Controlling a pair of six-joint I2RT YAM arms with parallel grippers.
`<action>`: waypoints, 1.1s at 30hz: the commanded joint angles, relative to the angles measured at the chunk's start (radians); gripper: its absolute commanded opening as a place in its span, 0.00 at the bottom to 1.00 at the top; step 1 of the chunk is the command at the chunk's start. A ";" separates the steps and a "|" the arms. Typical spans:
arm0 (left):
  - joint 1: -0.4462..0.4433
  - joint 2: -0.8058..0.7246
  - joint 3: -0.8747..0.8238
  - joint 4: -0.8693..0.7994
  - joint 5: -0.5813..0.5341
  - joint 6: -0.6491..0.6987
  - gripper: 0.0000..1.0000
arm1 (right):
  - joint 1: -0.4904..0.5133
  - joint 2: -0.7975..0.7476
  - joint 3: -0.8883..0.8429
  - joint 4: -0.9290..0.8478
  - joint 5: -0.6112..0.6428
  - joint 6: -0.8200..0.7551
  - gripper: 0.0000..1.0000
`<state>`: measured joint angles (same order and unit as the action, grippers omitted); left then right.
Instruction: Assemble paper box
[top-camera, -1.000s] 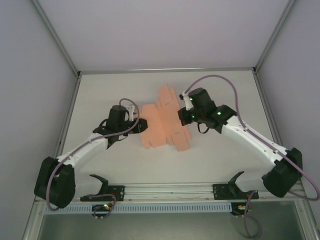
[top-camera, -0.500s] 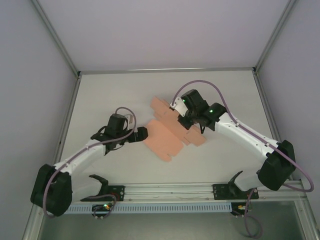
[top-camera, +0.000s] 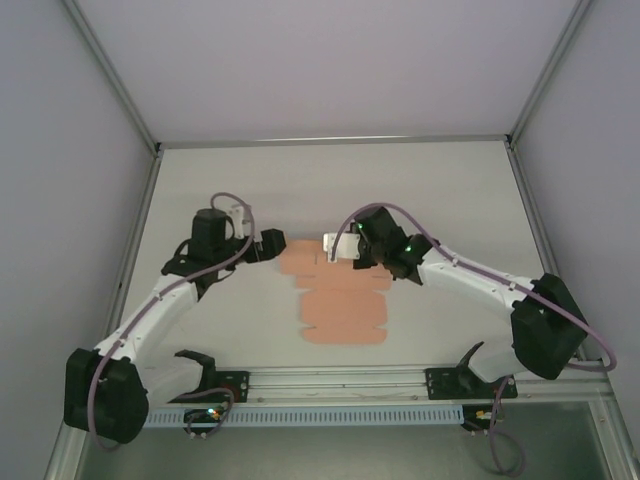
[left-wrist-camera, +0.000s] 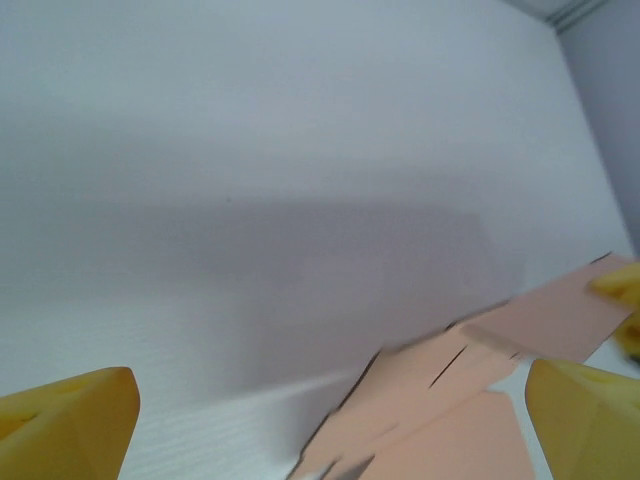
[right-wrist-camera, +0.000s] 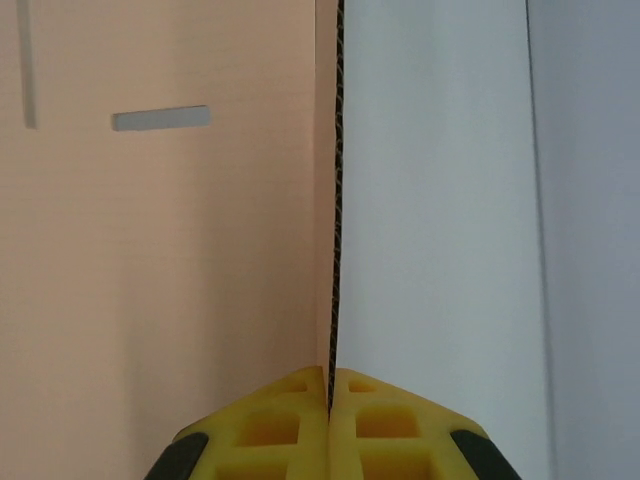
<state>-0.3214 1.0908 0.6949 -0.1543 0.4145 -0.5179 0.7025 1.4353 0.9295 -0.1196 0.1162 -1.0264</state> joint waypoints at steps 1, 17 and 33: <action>0.021 -0.013 0.020 0.112 0.159 -0.082 1.00 | 0.011 0.019 -0.017 0.201 0.112 -0.173 0.00; -0.103 0.260 0.248 0.174 0.368 -0.101 0.68 | 0.016 0.028 -0.012 0.239 0.099 -0.086 0.00; -0.192 0.266 0.112 0.327 0.312 -0.217 0.53 | 0.015 0.032 -0.016 0.332 0.159 0.104 0.00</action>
<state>-0.4908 1.3773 0.8299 0.1478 0.7246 -0.7048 0.7128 1.4597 0.9058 0.1112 0.2310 -0.9928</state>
